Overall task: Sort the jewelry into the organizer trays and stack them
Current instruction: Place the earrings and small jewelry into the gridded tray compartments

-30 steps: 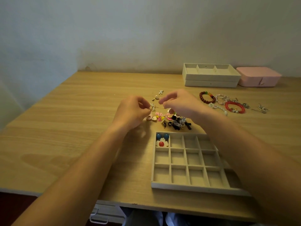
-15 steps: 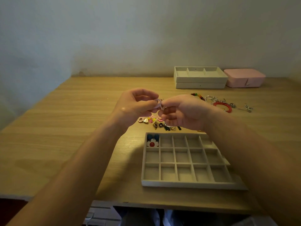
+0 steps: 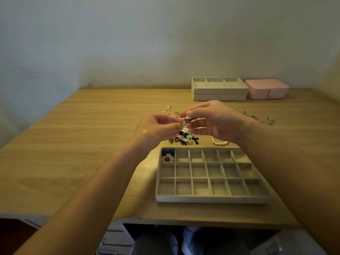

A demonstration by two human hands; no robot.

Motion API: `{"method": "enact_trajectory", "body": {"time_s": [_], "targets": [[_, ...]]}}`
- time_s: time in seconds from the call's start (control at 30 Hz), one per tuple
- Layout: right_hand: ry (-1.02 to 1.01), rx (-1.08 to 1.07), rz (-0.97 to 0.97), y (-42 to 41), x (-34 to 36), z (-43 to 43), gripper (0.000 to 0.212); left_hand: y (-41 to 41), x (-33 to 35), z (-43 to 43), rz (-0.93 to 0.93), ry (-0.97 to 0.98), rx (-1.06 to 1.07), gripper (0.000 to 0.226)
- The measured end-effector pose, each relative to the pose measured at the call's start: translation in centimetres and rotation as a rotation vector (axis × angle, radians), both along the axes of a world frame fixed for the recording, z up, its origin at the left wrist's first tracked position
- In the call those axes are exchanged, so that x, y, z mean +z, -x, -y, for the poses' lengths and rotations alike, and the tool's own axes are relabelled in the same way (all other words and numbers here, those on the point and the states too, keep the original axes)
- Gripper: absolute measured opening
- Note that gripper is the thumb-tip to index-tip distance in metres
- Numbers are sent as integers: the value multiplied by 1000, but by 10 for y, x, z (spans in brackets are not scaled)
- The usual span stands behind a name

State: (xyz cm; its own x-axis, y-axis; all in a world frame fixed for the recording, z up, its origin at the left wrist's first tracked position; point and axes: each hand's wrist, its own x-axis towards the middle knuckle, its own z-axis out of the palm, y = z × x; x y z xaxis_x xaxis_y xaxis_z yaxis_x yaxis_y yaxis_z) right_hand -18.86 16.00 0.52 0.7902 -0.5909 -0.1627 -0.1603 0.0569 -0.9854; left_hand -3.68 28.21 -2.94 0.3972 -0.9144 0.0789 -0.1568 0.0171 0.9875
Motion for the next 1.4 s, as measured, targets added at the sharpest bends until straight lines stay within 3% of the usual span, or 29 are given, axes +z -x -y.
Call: {"method": "enact_trajectory", "body": {"time_s": [0.3,0.47,0.6,0.87,0.97,1.13,1.2,1.4], "targets": [[308,-32,-196,3,-8,-2,27,-4,-14,-5,54,-101,-31,22],[381,10,-288,0,-17,-6,30,-6,-24,-5,255,-170,-36,13],[404,11,-333,0,-22,-7,29,-1,-26,-5,302,-186,-26,16],[506,-4,-369,1,-30,-8,29,4,-26,-6,715,-182,-6,16],[557,5,-365,0,-31,-9,28,5,-26,-6,728,-190,-32,15],[591,20,-381,0,-32,-13,28,5,-26,-8,558,-205,-81,19],[591,15,-380,1,-34,-13,27,5,-26,-9,568,-192,-104,17],[641,5,-377,-1,-43,-15,24,8,-26,-12,916,-183,-99,10]]}}
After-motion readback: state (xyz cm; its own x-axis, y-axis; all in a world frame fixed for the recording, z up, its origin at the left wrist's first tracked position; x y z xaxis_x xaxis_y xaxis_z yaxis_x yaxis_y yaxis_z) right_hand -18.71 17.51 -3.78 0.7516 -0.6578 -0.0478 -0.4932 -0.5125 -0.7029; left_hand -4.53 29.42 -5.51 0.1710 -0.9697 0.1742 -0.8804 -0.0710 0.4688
